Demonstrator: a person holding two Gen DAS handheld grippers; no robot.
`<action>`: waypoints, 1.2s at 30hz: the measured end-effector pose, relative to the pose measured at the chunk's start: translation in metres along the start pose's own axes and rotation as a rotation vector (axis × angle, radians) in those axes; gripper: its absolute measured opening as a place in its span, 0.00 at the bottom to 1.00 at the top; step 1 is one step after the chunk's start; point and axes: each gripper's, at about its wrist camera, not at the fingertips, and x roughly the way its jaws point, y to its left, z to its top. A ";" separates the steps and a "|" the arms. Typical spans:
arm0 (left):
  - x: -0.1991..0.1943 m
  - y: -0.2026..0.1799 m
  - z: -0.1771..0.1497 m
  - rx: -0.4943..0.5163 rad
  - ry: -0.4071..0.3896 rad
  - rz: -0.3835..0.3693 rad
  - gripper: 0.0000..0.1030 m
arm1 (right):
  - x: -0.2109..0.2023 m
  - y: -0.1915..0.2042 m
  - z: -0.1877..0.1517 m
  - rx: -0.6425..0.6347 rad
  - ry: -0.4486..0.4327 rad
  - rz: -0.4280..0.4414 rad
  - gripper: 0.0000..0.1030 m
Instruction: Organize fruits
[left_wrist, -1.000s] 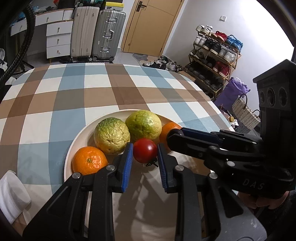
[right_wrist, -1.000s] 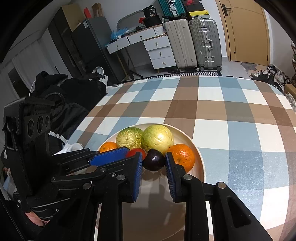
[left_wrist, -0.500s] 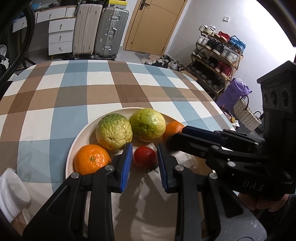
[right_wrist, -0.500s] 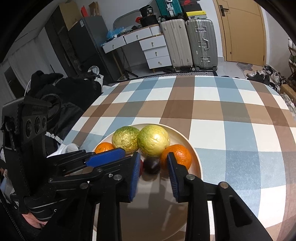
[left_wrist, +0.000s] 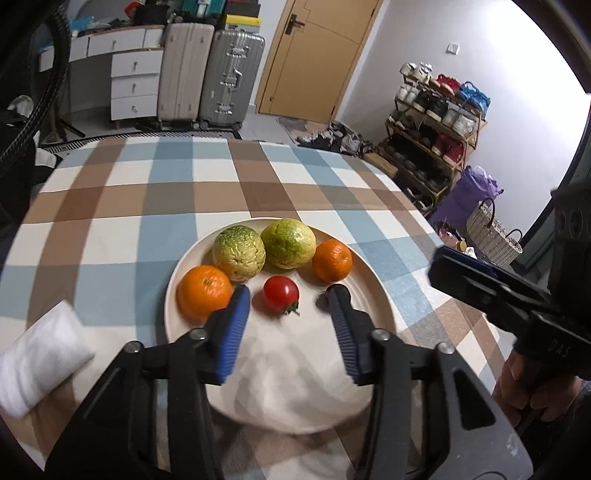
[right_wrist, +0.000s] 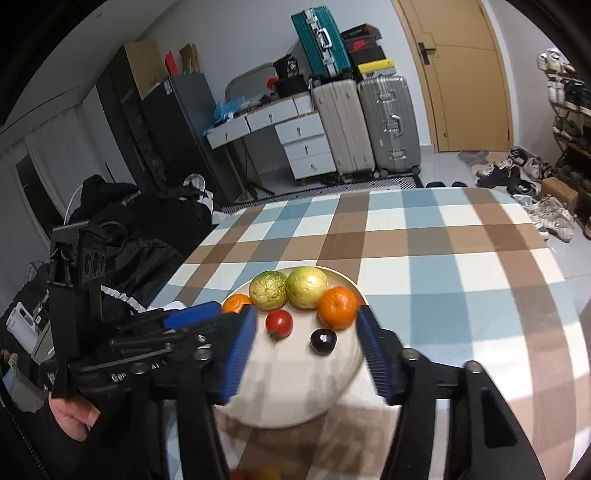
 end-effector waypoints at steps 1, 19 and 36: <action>-0.008 -0.002 -0.003 0.001 -0.011 -0.002 0.43 | -0.008 0.001 -0.004 0.004 -0.014 -0.001 0.70; -0.132 -0.053 -0.052 0.041 -0.168 0.106 0.83 | -0.118 0.047 -0.057 -0.049 -0.198 -0.018 1.00; -0.194 -0.067 -0.109 0.013 -0.230 0.171 0.99 | -0.153 0.068 -0.102 -0.067 -0.220 -0.015 1.00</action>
